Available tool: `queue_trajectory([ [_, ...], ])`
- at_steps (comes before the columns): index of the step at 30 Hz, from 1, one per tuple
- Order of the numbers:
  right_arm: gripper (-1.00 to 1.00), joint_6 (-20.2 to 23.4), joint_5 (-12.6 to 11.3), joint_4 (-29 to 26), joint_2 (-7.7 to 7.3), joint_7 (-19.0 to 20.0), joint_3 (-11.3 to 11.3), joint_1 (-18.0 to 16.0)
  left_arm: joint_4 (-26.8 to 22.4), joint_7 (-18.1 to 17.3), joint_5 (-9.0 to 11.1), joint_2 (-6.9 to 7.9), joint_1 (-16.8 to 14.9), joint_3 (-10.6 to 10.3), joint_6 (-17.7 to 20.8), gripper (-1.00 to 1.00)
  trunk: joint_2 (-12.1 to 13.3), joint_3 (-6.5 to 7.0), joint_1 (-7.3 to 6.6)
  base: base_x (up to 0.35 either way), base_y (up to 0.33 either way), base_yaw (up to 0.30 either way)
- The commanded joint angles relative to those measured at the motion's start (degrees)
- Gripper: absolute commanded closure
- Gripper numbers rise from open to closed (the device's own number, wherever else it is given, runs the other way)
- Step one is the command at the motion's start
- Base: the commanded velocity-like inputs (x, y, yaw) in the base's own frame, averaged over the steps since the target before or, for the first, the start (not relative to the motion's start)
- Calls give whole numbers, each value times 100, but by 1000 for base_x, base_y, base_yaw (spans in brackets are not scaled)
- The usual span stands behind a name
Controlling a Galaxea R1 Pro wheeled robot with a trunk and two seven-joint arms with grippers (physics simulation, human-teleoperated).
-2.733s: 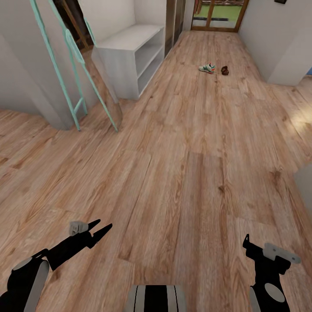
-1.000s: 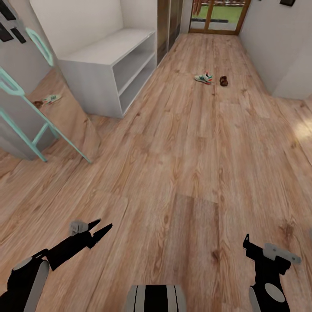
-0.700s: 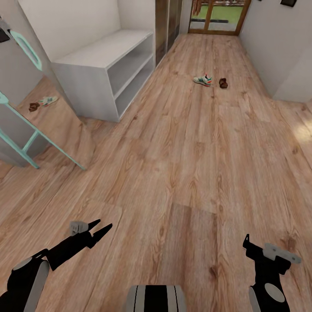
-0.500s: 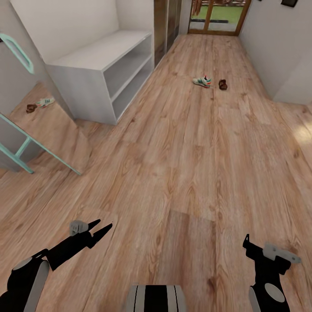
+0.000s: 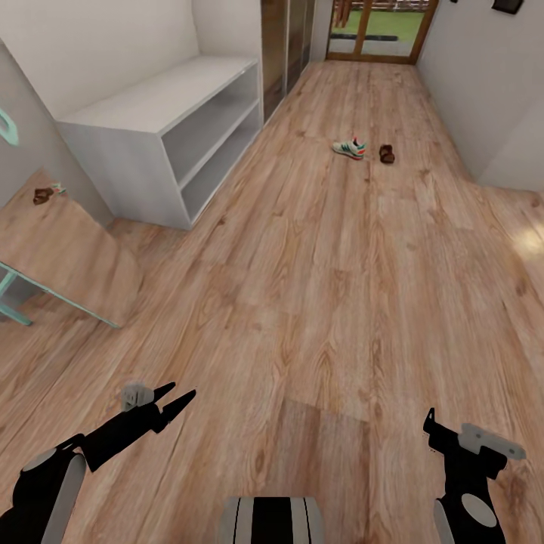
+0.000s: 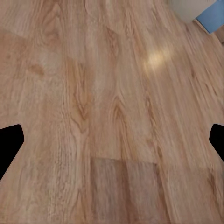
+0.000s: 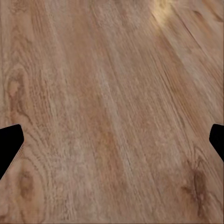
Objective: Pick up the two gym shoes and the two sandals from the corridor floor and place them onto the hallstand (shoe rack) in the corridor, making sure they are on the rack and not on the floor. Arrange them so the two gym shoes are next to each other and the two sandals are next to each other.
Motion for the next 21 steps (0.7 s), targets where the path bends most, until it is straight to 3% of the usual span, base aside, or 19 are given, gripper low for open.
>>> queue_trajectory([
  [1, -100, 41, 14, -7, 3, -13, -1, -2, -2, -11, 34, 1, -2, 4, 51, -100, -1, -4, 2, 319, -152, 0],
  [21, -100, 43, 7, -7, 3, -9, -5, -2, -2, -11, 34, 1, -2, 4, 51, -100, -1, -4, 2, 319, -153, 0],
])
